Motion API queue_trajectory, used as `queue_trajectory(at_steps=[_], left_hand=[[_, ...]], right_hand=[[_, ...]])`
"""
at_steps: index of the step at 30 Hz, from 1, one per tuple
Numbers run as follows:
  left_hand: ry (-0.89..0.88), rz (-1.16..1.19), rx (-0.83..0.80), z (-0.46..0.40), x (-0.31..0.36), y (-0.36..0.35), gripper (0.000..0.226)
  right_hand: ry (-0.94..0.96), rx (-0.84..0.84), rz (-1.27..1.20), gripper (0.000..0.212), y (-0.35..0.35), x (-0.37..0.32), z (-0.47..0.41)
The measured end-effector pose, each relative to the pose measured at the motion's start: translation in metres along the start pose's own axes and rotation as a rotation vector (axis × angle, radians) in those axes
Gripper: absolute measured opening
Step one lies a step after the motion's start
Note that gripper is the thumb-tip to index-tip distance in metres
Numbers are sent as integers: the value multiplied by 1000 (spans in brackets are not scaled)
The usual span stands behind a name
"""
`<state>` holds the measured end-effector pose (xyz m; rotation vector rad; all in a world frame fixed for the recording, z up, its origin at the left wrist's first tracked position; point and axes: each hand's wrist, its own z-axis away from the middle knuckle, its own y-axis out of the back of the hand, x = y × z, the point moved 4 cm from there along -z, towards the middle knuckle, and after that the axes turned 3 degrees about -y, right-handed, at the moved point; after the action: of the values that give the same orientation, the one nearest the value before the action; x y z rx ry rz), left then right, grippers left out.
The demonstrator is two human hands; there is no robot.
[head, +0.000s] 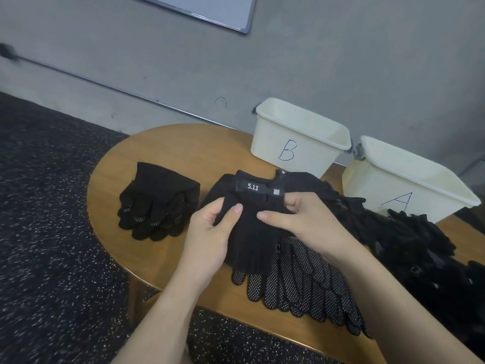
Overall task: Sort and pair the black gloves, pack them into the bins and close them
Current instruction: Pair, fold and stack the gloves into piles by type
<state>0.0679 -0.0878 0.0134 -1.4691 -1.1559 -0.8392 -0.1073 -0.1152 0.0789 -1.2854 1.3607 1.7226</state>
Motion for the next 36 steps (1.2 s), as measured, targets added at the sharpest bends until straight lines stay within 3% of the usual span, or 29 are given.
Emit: queue_trajectory(at_steps=[9,17,26,31,36], left_hand=[[35,-164,201,-4,-4,31,20],[-122,-588,388,-15,-4,41,19],[-60,-824,436,-29,-7,43,26],[-19,-937,459,-35,-8,39,27],[-5,-981,437,-36,-9,35,26]], right_hand=[[52,124,-56,17,-4,2,-38],[7,84,-29,17,-23,11,-100],[-88,137,267,15,-17,31,-118],[-63,235,627,25,-15,37,-115],[-72,329,671,51,-10,49,-113]])
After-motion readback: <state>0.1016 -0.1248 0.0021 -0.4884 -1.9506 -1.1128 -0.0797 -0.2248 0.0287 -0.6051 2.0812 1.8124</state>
